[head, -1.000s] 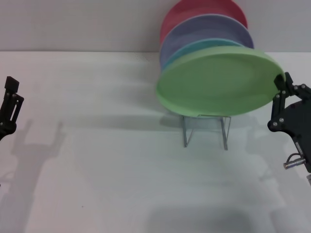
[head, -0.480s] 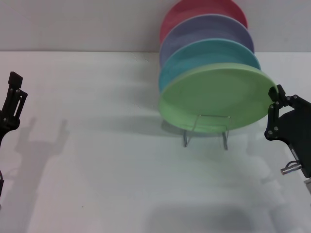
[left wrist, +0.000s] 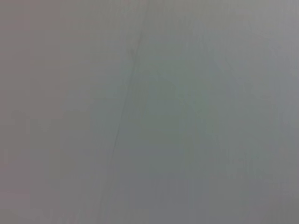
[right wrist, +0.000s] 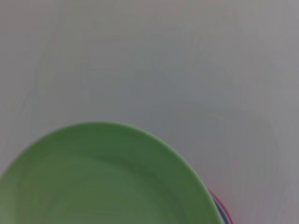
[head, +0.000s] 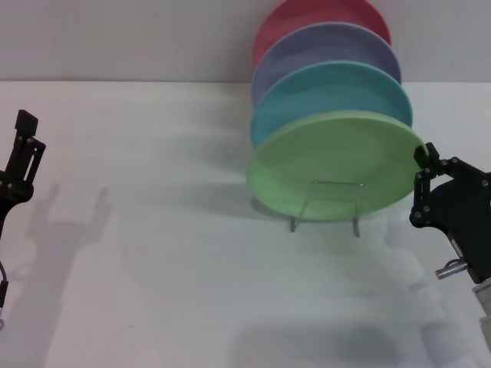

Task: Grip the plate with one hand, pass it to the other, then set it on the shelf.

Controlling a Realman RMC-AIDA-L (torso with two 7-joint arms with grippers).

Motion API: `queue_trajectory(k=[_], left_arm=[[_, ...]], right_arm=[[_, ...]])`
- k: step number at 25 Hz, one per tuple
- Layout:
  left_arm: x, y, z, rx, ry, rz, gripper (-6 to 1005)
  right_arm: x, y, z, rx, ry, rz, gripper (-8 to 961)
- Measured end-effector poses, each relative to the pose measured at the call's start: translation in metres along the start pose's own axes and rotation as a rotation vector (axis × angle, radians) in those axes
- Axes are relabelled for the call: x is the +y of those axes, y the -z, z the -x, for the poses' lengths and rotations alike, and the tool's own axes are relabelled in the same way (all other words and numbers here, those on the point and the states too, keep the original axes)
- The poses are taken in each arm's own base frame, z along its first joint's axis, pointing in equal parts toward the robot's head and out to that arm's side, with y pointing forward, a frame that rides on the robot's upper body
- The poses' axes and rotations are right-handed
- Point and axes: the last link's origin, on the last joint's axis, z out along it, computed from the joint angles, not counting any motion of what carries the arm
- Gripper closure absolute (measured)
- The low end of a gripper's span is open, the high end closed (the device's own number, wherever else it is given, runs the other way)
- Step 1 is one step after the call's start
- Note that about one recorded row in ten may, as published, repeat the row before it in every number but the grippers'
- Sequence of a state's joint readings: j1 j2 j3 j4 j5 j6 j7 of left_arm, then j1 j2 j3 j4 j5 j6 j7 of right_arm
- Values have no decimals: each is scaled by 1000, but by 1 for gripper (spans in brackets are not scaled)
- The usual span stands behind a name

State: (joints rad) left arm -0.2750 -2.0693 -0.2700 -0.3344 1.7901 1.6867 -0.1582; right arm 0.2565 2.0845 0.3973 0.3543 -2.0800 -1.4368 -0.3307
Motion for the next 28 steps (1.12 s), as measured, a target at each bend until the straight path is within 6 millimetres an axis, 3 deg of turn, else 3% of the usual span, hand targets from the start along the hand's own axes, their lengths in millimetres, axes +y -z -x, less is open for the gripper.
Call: queue_trajectory(k=[11,16,22,28], left_arm=[[-2,0,-2,11,1,3,185],[-3,-1,-4,20,-2,7,185],[-3,-2,-5,29,-12,8,185],[-4,-5,-5,28,-27,18,185]], right_arm=[[2,-2,-3,24,-3,13,933],[2,-1,-1,11,-19,6,812],[-10,30,16,-131,-159,-35,621],[-35,61,26,-225,-278,-150,582]])
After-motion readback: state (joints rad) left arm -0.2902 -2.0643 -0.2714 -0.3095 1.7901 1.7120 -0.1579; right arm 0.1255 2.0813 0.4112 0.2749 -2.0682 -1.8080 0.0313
